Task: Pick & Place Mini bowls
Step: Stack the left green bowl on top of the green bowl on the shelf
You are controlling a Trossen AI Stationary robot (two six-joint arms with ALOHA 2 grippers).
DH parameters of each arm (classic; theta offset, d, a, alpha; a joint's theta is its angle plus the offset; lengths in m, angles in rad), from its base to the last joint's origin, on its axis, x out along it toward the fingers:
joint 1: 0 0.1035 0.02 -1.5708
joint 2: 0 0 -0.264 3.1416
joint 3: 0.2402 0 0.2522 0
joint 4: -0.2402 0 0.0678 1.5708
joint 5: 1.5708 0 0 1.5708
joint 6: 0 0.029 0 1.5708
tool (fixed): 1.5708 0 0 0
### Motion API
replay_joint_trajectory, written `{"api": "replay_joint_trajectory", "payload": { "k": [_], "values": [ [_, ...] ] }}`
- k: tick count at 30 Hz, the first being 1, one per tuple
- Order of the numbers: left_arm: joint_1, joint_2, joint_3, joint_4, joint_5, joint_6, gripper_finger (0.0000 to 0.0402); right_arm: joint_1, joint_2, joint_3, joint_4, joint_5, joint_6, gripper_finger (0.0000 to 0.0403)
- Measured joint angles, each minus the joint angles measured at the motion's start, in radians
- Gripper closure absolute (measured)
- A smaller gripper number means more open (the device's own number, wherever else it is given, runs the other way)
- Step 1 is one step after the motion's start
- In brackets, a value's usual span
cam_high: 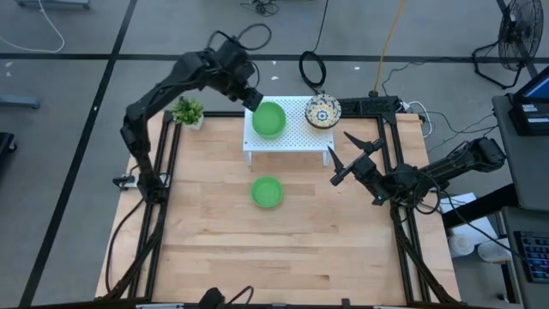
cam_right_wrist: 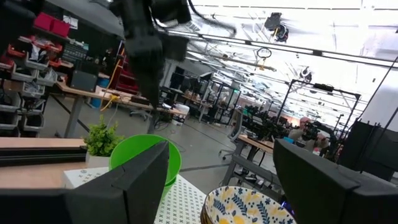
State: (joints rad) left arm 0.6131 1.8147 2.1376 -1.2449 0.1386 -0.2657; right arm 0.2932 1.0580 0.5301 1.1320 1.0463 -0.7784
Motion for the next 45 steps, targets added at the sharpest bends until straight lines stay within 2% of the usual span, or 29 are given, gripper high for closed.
{"api": "replay_joint_trajectory", "payload": {
  "k": [4,8,13,15,21,27,30,36,40,45],
  "values": [
    [-0.018,-0.033,0.002,0.011,-0.022,-0.001,0.0216,-0.001,0.000,0.000,0.000,0.000,0.000,0.0129],
    [-0.054,-0.014,0.001,-0.023,-0.039,0.012,0.0216,-0.002,0.000,0.000,0.000,0.000,0.000,0.0129],
    [-0.096,0.062,0.000,-0.051,-0.189,0.024,0.0215,-0.002,0.000,0.000,0.000,0.000,0.000,0.0129],
    [-0.099,0.088,0.000,-0.051,-0.215,0.021,0.0215,-0.002,0.000,0.000,0.000,0.000,0.000,0.0129],
    [-0.090,0.146,-0.001,-0.046,-0.220,0.026,0.0215,-0.002,0.000,0.000,0.000,0.000,0.000,0.0129],
    [-0.079,0.141,-0.001,-0.037,-0.246,0.013,0.0220,-0.002,0.000,0.000,0.000,0.000,0.000,0.0129],
    [-0.073,0.134,-0.001,-0.036,-0.244,-0.044,0.0252,-0.002,0.000,0.000,0.000,0.000,0.000,0.0129],
    [-0.055,0.125,-0.001,-0.047,-0.229,-0.106,0.0385,-0.002,0.000,0.000,0.000,0.000,0.000,0.0129],
    [-0.041,0.125,-0.001,-0.046,-0.214,-0.110,0.0395,-0.002,0.000,0.000,0.000,0.000,0.000,0.0129],
    [-0.015,0.119,-0.001,-0.037,-0.123,-0.122,0.0397,-0.002,0.000,0.000,0.000,0.000,0.000,0.0129]
  ]
}}
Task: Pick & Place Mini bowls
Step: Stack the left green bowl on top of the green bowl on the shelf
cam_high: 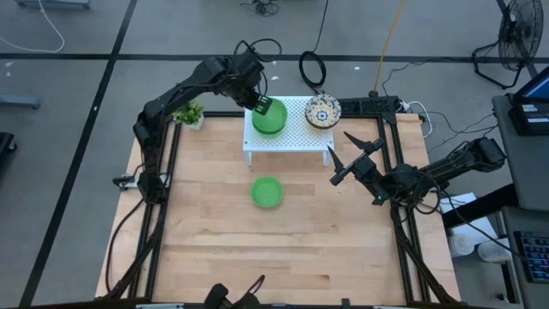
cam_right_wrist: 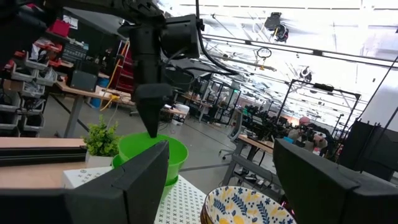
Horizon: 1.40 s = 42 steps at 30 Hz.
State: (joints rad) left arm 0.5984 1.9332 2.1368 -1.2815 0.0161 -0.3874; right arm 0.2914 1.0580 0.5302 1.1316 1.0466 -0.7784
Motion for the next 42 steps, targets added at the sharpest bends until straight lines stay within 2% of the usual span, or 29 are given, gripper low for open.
{"api": "replay_joint_trajectory", "payload": {
  "k": [5,21,30,42],
  "values": [
    [0.015,-0.001,0.000,-0.015,0.062,-0.016,0.0397,0.000,0.000,0.000,0.000,0.000,0.000,0.0129],
    [0.014,0.013,0.000,-0.077,0.061,-0.010,0.0399,0.000,0.000,0.000,0.000,0.000,0.000,0.0129],
    [0.014,0.034,0.000,-0.033,0.063,0.000,0.0398,0.000,0.000,0.000,0.000,0.000,0.000,0.0129],
    [0.014,0.003,0.000,-0.039,0.062,0.079,0.0302,0.000,0.000,0.000,0.000,0.000,0.000,0.0129]
  ]
}}
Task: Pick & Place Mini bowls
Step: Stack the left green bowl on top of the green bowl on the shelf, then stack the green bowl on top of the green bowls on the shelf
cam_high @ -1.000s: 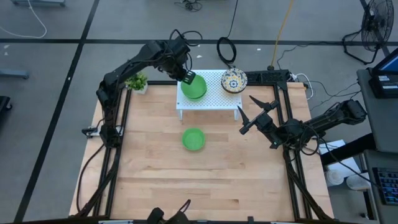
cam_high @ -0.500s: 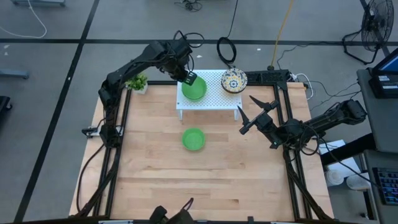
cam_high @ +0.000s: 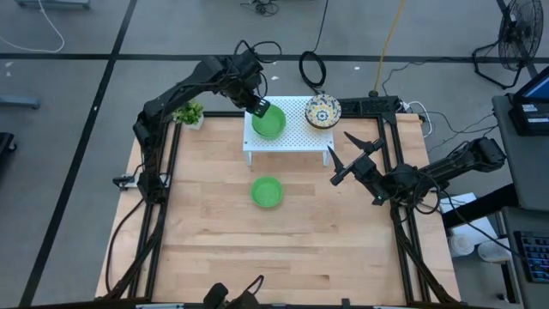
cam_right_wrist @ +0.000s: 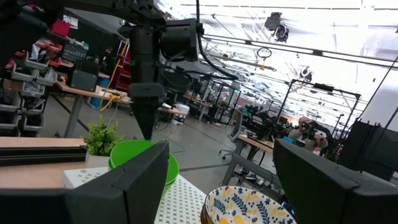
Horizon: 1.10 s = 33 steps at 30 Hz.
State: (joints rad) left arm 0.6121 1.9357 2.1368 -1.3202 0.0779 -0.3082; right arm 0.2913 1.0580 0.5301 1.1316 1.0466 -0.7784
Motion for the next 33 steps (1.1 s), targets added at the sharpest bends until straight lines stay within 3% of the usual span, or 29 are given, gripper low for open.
{"api": "replay_joint_trajectory", "payload": {
  "k": [6,10,13,16,18,23,26,30,33],
  "values": [
    [-0.004,-0.042,0.000,-0.006,0.016,0.038,0.0264,0.000,0.000,0.000,0.000,0.000,0.000,0.0129],
    [-0.026,-0.088,0.000,-0.014,0.139,0.091,0.0253,0.000,0.000,0.000,0.000,0.000,-0.001,0.0129],
    [-0.079,-0.130,0.000,-0.020,0.247,0.150,0.0255,0.000,0.000,0.000,0.000,0.000,-0.012,0.0129],
    [-0.187,-0.157,0.000,-0.022,0.265,0.227,0.0260,0.000,0.000,0.000,0.000,0.000,-0.015,0.0129],
    [-0.289,-0.158,0.000,-0.024,0.229,0.283,0.0263,0.000,0.000,0.000,0.000,0.000,-0.015,0.0129],
    [-0.587,-0.115,-0.015,-0.015,-0.007,0.411,0.0259,0.000,0.000,0.000,0.000,0.001,-0.015,0.0129],
    [-0.747,-0.057,-0.055,-0.006,-0.079,0.443,0.0257,0.000,0.000,0.000,0.000,0.005,-0.013,0.0129],
    [-0.882,-0.005,-0.161,0.000,-0.196,0.428,0.0257,0.000,0.000,0.000,-0.001,0.005,-0.008,0.0129],
    [-0.916,0.012,-0.291,0.074,-0.260,0.378,0.0257,0.000,0.000,0.000,-0.008,0.004,-0.003,0.0129]
  ]
}}
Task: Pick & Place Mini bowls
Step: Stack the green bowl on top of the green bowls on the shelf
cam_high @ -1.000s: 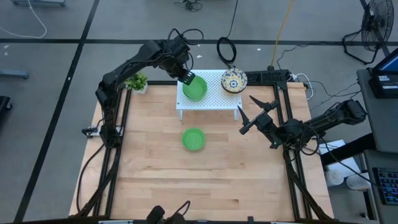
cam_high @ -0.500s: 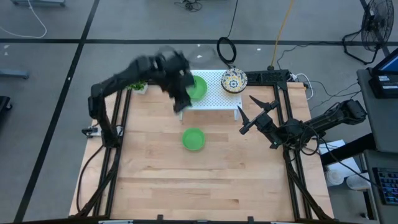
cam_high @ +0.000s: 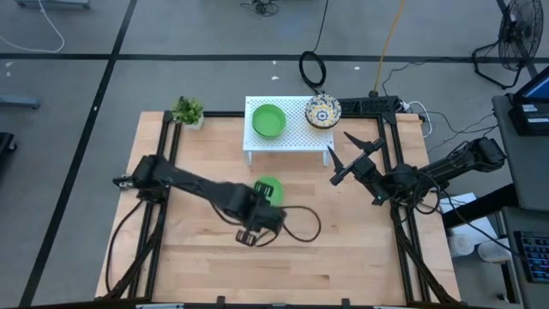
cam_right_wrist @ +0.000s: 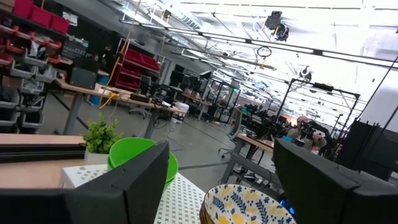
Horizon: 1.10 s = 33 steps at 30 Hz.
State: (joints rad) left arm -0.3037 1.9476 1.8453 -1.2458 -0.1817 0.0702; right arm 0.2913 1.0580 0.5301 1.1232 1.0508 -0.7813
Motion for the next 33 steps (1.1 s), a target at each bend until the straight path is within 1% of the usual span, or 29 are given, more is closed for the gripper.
{"api": "replay_joint_trajectory", "payload": {
  "k": [3,8,13,16,22,33],
  "values": [
    [0.014,-0.001,-0.110,0.103,-0.007,-0.023,0.0256,0.000,0.000,0.000,0.000,0.000,0.008,0.0129],
    [0.082,-0.002,-0.183,0.151,-0.007,-0.024,0.0257,0.000,0.000,0.000,0.001,-0.002,0.010,0.0129],
    [0.159,-0.003,-0.261,0.219,0.107,-0.014,0.0256,0.000,0.000,0.000,0.001,-0.003,0.008,0.0129],
    [0.186,-0.003,-0.320,0.283,0.150,0.016,0.0257,0.000,0.000,0.000,0.000,-0.002,0.008,0.0129],
    [0.213,-0.003,-0.407,0.342,0.188,0.026,0.0257,0.000,0.000,0.000,-0.007,-0.001,0.008,0.0129],
    [0.214,-0.004,-0.534,0.471,0.191,0.021,0.0257,0.000,0.000,0.000,-0.007,-0.002,0.009,0.0129]
  ]
}}
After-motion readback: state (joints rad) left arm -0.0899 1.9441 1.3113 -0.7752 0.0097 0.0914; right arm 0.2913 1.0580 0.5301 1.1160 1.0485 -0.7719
